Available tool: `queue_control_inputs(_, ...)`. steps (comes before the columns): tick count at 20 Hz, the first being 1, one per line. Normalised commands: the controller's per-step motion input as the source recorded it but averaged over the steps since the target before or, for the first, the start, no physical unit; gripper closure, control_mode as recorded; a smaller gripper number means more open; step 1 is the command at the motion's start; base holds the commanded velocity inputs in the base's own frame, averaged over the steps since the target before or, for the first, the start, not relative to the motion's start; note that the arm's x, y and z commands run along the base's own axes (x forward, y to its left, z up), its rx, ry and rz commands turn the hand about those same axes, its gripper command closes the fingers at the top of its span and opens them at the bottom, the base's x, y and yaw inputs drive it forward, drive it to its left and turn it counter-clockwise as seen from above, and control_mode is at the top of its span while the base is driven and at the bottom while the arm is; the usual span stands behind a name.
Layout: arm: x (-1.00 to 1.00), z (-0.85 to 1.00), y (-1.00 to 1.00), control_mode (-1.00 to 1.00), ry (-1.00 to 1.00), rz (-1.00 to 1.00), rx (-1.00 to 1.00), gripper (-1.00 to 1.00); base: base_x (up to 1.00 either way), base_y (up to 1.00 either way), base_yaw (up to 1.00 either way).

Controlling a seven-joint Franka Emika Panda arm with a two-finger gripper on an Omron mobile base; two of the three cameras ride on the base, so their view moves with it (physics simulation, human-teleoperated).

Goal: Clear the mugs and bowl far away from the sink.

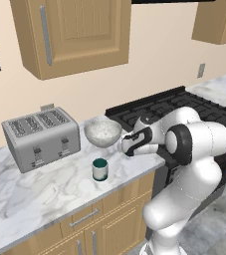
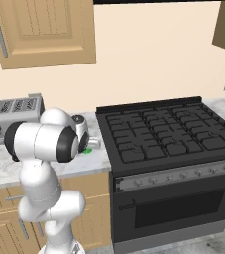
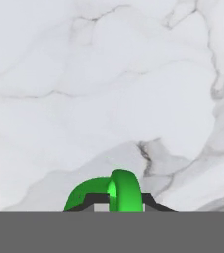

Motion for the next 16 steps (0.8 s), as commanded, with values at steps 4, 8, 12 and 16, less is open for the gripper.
queue_control_inputs(4,0.08,-0.12,0.00,-1.00,0.00,0.00,0.00,-1.00,0.00,0.00,0.00)
queue_control_inputs(8,-0.03,0.00,0.00,-1.00,-0.01,0.01,0.00,-1.00,0.00,0.00,0.00)
queue_control_inputs(12,-0.16,0.02,0.00,-1.00,-0.06,0.01,0.00,-1.00,0.00,0.00,0.00)
queue_control_inputs(16,-0.23,0.19,0.00,-1.00,-0.11,0.02,0.00,-1.00,0.00,0.00,0.00)
